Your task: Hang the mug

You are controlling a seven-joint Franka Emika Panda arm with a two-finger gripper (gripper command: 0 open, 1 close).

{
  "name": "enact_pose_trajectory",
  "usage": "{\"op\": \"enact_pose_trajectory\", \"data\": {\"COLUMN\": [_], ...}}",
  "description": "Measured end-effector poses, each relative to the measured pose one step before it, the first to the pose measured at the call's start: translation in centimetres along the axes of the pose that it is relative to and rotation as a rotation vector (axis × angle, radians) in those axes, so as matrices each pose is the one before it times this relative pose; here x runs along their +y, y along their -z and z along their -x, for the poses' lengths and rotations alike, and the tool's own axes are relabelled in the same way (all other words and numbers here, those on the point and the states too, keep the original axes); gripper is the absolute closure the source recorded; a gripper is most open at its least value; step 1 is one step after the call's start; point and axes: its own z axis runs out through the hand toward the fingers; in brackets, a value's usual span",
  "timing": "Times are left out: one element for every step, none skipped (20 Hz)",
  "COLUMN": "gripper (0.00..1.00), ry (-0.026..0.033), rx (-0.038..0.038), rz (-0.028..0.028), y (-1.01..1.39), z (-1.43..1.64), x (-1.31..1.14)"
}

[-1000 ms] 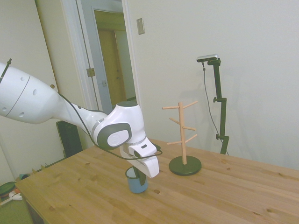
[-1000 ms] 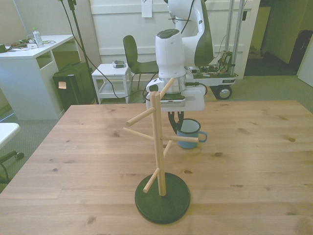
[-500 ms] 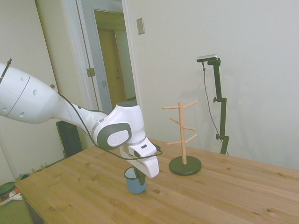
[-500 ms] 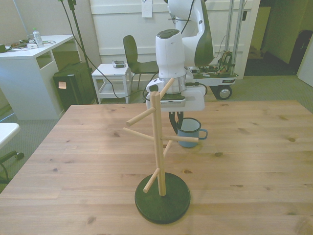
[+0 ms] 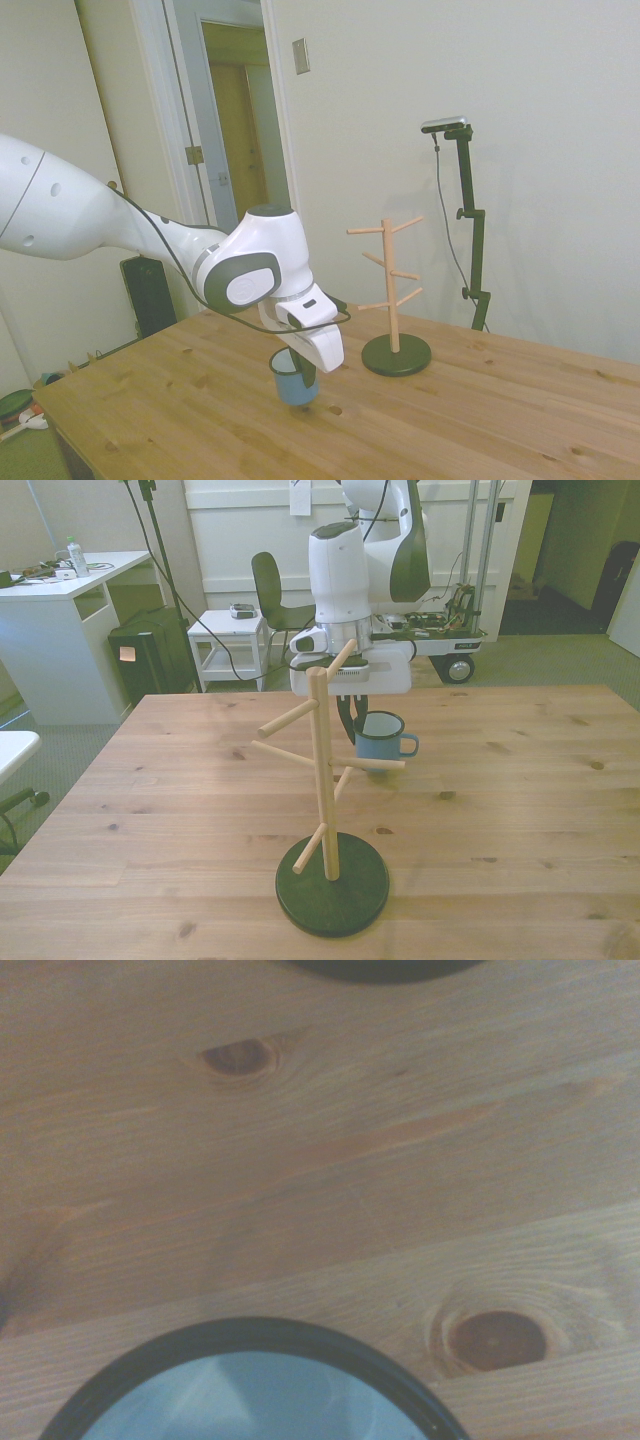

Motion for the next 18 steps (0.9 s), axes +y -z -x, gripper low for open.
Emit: {"op": "enact_pose_trajectory", "data": {"gripper": [1.00, 1.00, 1.00, 1.00, 1.00, 1.00, 1.00, 1.00, 1.00, 1.00, 1.00, 1.00, 1.00, 1.00, 1.00, 1.00, 1.00, 1.00], "ry": [-0.00253, -0.00244, -0.00241, -0.00222, -0.00235, -0.00181, -0.00176, -0.00171, -0.00167, -0.00187, -0.00175, -0.00175, -0.00150, -0.00141, -0.00151, -0.00197, -0.00350, -0.00324], "rx": [0.00078, -0.00026, 0.00043, 0.00198, 0.00144, 0.00001, -0.00094, 0.00071, 0.00053, 0.00018, 0.00006, 0.00014, 0.00048, 0.00029, -0.00056, -0.00145, -0.00252, -0.00246], "rz": [-0.00232, -0.00130, -0.00187, -0.00289, -0.00208, -0.00099, -0.00004, -0.00114, -0.00088, -0.00031, -0.00037, -0.00077, -0.00141, -0.00151, -0.00175, -0.00216, -0.00262, -0.00354], "y": [0.323, 0.295, 0.285, 0.278, 0.238, 0.235, 0.218, 0.172, 0.087, 0.030, 0.023, 0.038, 0.067, 0.090, 0.090, 0.098, 0.115, 0.171], "z": [-0.132, -0.131, -0.128, -0.126, -0.122, -0.100, -0.103, -0.117, -0.100, -0.084, -0.074, -0.077, -0.086, -0.096, -0.098, -0.107, -0.105, -0.131], "x": [0.034, 0.038, 0.029, 0.039, 0.056, 0.040, 0.027, 0.010, 0.033, 0.064, 0.061, 0.049, 0.029, 0.026, 0.039, 0.048, 0.061, 0.054]}}
